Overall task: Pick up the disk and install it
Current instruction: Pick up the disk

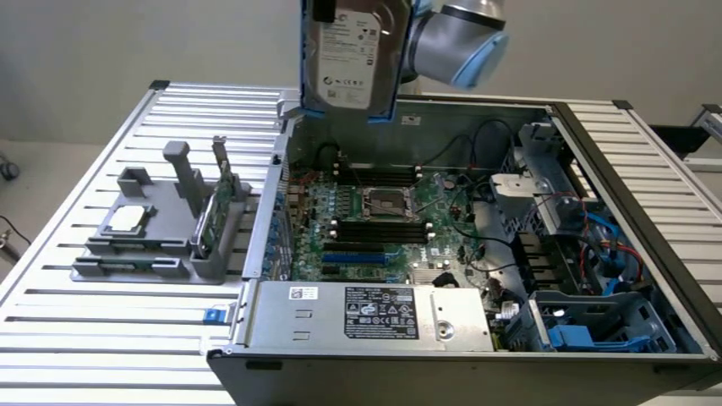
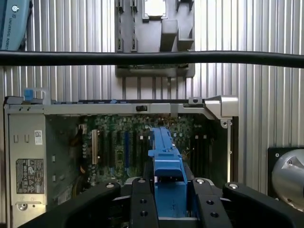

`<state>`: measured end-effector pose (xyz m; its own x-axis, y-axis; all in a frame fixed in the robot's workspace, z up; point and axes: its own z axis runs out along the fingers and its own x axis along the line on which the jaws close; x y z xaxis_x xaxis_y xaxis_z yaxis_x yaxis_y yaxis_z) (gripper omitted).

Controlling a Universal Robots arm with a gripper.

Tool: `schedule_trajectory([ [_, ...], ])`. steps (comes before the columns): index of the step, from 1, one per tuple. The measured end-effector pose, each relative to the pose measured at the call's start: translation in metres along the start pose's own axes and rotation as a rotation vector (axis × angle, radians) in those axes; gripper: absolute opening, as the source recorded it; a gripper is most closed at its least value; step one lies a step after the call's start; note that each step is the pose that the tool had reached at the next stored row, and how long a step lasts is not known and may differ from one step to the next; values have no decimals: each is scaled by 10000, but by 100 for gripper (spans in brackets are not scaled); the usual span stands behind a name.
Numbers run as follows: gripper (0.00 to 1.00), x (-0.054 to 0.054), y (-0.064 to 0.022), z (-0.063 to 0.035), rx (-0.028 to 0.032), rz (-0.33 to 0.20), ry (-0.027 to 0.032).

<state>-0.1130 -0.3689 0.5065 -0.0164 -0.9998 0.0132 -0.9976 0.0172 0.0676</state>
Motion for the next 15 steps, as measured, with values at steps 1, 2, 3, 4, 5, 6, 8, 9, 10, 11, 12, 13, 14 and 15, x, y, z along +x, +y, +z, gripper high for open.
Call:
schedule_trajectory([
  [1, 33, 19, -44, -3, -1, 1, -2],
  [2, 33, 37, -88, -6, -2, 0, -2],
  [3, 33, 56, -131, -9, -3, 1, -1],
  [4, 33, 76, -175, -12, -3, -1, -1],
  [5, 33, 96, -217, -15, -2, 0, -2],
  [6, 33, 116, -258, -18, -2, 1, -2],
  [8, 33, 161, -335, -24, -2, 1, -1],
  [9, 33, 187, -360, -25, -2, -1, -2],
  [10, 33, 217, -370, -25, -3, -1, -1],
  [11, 33, 245, -373, -24, -2, 0, -4],
  [12, 33, 272, -377, -24, -3, 1, -5],
  [13, 33, 296, -381, -22, -4, 1, -12],
  [14, 33, 317, -399, -22, -2, 0, -20],
  [15, 33, 334, -428, -24, -3, -2, -25],
])
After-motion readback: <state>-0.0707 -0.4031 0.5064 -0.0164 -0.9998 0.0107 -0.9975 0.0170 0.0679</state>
